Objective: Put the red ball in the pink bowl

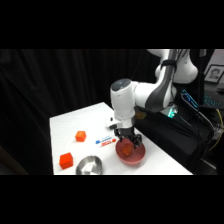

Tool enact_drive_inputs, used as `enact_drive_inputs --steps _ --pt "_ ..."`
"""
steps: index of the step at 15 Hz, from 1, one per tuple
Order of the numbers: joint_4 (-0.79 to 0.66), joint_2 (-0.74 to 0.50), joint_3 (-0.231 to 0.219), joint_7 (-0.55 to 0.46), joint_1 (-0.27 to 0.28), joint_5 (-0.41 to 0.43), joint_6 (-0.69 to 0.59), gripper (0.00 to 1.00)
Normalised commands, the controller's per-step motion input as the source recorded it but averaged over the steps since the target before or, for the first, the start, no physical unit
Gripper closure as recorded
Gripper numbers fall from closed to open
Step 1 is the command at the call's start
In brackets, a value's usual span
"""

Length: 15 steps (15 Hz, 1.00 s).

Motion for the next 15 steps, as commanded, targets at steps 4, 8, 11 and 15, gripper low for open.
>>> enact_drive_inputs --steps 4,8,11,15 --pt "-0.07 -0.44 0.025 0.09 0.038 0.01 -0.35 0.0" --pt "0.0 -0.37 0.001 0.05 0.026 0.057 -0.31 0.0" --pt "0.1 -0.27 -0.036 0.05 0.014 0.063 -0.24 0.0" --pt "0.11 -0.18 -0.051 0.08 0.008 0.008 -0.17 0.0"
